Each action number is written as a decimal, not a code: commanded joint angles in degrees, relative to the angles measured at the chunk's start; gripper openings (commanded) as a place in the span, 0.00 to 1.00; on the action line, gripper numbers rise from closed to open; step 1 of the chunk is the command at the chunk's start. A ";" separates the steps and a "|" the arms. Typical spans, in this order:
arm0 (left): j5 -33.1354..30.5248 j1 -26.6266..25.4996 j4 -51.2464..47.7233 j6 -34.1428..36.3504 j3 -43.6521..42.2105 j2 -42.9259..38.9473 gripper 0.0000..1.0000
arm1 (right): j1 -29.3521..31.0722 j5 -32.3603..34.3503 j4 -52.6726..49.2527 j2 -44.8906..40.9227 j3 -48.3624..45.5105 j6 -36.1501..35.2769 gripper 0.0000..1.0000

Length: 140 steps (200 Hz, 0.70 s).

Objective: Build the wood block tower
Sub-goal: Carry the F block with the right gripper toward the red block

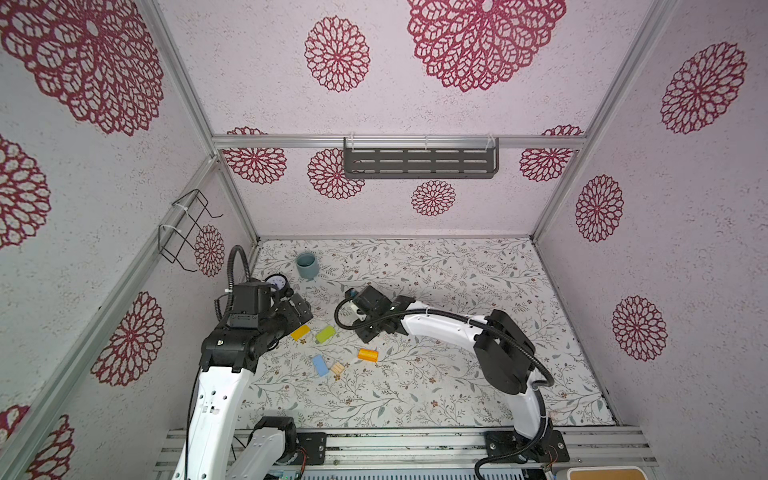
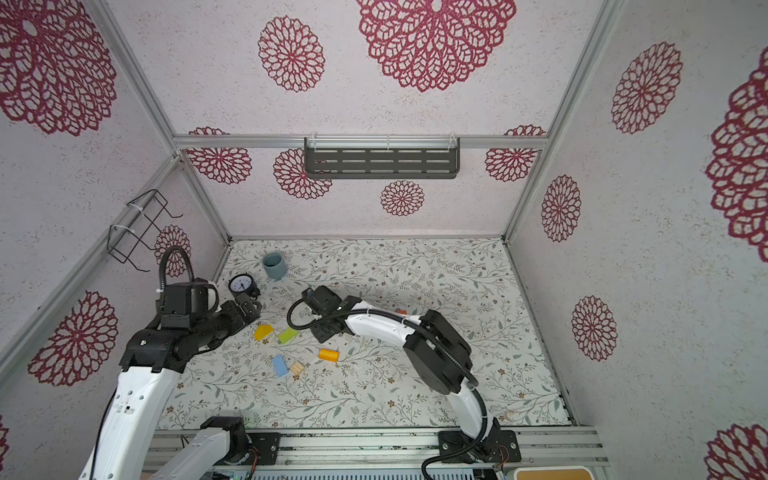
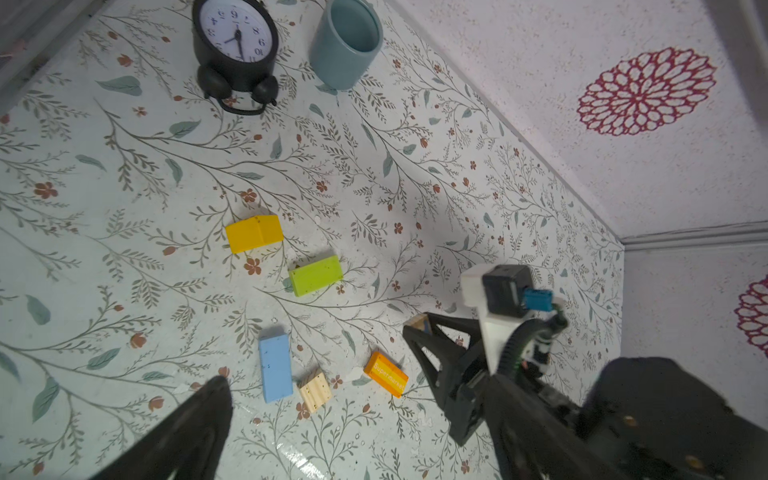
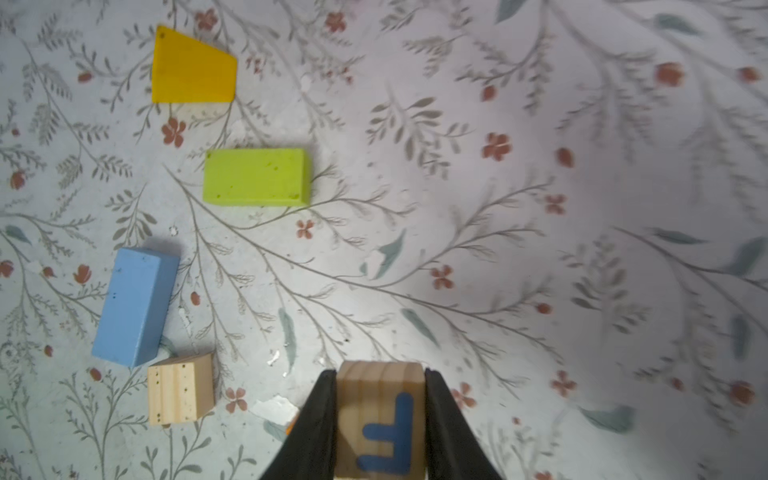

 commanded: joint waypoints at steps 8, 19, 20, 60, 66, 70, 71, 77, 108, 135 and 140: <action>-4.64 -6.39 4.88 -1.87 1.82 4.50 0.97 | -4.73 4.10 -2.29 -8.18 -4.03 5.07 0.18; -5.78 -8.70 6.04 -2.31 2.24 6.48 0.97 | -6.46 4.78 -2.31 -10.54 -6.23 5.94 0.18; -5.92 -8.92 6.12 -2.33 2.30 6.71 0.97 | -6.63 4.80 -2.30 -10.68 -6.34 6.03 0.18; -9.23 -16.32 9.57 -3.14 4.17 14.16 0.97 | -12.57 6.53 -3.07 -17.61 -13.05 8.09 0.18; -9.52 -17.32 9.93 -3.28 4.48 15.35 0.97 | -13.38 6.62 -3.17 -18.30 -14.01 8.28 0.18; -9.66 -17.93 10.25 -3.31 4.70 16.03 0.97 | -13.86 6.66 -3.26 -18.92 -14.55 8.39 0.18; -9.70 -18.06 10.33 -3.32 4.71 16.22 0.97 | -13.98 6.66 -3.26 -19.01 -14.72 8.40 0.18; -9.91 -18.84 10.70 -3.40 5.05 17.33 0.97 | -14.64 6.62 -3.30 -19.77 -15.62 8.56 0.18; -10.36 -22.13 12.84 -3.82 6.38 22.15 0.97 | -17.95 6.16 -2.73 -22.99 -19.84 9.18 0.18; -11.10 -23.83 13.76 -4.22 7.37 25.07 0.97 | -19.92 6.03 -2.18 -24.75 -22.50 10.12 0.18; -11.07 -24.02 13.91 -4.28 7.37 25.36 0.97 | -20.19 6.20 -2.16 -24.72 -22.75 10.24 0.18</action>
